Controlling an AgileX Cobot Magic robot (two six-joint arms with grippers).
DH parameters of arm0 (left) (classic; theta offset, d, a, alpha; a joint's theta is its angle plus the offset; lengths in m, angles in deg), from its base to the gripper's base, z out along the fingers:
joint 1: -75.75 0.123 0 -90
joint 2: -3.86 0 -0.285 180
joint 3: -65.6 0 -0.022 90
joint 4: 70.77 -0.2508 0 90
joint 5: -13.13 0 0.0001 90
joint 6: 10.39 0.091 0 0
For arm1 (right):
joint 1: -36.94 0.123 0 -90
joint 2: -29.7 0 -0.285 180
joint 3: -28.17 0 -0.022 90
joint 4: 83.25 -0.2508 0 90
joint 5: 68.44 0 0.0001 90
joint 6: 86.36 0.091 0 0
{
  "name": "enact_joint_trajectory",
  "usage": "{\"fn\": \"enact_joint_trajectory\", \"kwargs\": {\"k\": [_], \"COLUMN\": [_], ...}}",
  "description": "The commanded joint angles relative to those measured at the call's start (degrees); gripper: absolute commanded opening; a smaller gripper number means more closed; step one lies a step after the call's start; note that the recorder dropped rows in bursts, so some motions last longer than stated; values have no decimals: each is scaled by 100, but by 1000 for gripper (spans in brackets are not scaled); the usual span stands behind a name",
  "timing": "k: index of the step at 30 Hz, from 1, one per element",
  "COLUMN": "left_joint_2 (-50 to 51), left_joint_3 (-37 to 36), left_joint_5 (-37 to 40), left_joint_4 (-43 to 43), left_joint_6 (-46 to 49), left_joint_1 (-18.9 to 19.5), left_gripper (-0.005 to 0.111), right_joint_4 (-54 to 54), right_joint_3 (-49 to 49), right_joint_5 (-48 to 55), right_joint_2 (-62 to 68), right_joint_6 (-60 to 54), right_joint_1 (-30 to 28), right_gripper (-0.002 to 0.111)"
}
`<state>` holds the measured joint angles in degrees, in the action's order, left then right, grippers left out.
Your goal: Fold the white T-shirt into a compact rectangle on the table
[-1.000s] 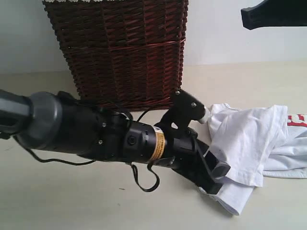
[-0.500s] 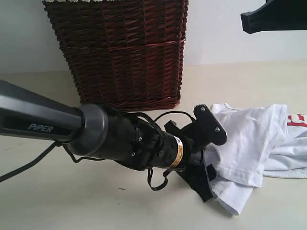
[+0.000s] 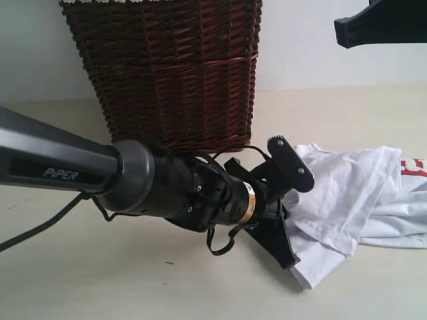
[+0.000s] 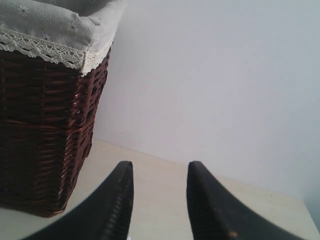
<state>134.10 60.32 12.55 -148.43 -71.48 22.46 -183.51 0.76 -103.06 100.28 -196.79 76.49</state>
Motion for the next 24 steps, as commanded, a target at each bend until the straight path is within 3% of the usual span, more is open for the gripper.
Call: {"fn": "enact_joint_trajectory", "kwargs": {"k": [1,6,16,24], "left_joint_2": [-266,-780,-1886,-2634], "left_joint_3": [-166,-609,-1275,-1663], "left_joint_5": [762,1834,3052,4198], "left_joint_4": [22,53,94,670], "left_joint_6": [-98,-41,319,879], "left_joint_1": [-2,10,10,39], "left_gripper": [0,0,0,0], "right_joint_4": [31,31,31,31], "right_joint_3": [-95,-167,-199,-271], "right_joint_5": [-10,-29,-93,-106], "right_joint_2": [-3,-3,-3,-3], "right_joint_6": [-41,-41,-41,-41], "right_joint_1": [-26,-26,-26,-26], "right_gripper": [37,37,37,37]}}
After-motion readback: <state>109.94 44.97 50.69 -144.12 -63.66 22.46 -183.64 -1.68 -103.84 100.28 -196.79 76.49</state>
